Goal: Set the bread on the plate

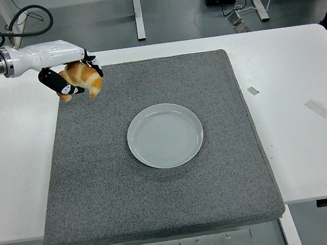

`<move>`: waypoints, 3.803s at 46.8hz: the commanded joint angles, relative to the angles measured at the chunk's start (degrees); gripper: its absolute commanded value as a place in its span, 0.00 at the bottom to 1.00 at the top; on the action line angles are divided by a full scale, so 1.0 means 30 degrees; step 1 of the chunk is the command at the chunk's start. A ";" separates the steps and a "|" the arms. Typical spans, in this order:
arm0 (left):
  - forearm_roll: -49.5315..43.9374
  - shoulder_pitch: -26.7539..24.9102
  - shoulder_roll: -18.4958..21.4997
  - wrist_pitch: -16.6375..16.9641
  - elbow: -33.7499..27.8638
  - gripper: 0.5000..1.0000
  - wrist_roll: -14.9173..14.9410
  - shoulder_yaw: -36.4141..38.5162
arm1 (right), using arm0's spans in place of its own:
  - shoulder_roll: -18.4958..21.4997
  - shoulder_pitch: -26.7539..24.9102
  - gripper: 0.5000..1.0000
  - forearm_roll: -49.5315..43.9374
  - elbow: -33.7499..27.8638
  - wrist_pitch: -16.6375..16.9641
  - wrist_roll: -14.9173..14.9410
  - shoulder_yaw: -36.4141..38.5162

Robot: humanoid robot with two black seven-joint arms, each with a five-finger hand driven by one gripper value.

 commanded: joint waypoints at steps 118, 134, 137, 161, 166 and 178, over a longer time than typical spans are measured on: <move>0.0494 0.2138 -0.8026 0.1026 0.1677 0.03 0.0004 0.1547 | 0.0000 0.0000 1.00 -0.0014 0.0002 0.0000 0.0000 0.0000; 0.0611 0.2637 -0.8171 0.1348 0.2264 0.03 0.0004 0.1576 | 0.0000 0.0000 1.00 -0.0014 0.0002 0.0000 0.0000 0.0000; 0.0611 0.2753 -0.8406 0.1407 0.2380 0.03 0.0004 0.1576 | 0.0000 0.0000 1.00 -0.0014 0.0002 0.0000 0.0000 0.0000; 0.0611 0.3164 -0.8700 0.1700 0.2733 0.06 0.0004 0.1606 | 0.0000 0.0000 1.00 -0.0014 0.0002 0.0000 0.0000 0.0000; 0.0611 0.3193 -0.8700 0.1729 0.2733 0.13 0.0004 0.1606 | 0.0000 0.0000 1.00 0.0015 0.0002 0.0000 0.0000 0.0000; 0.0611 0.3369 -0.8671 0.2110 0.2733 0.41 0.0004 0.1576 | 0.0000 0.0000 1.00 -0.0014 0.0002 0.0000 0.0000 0.0000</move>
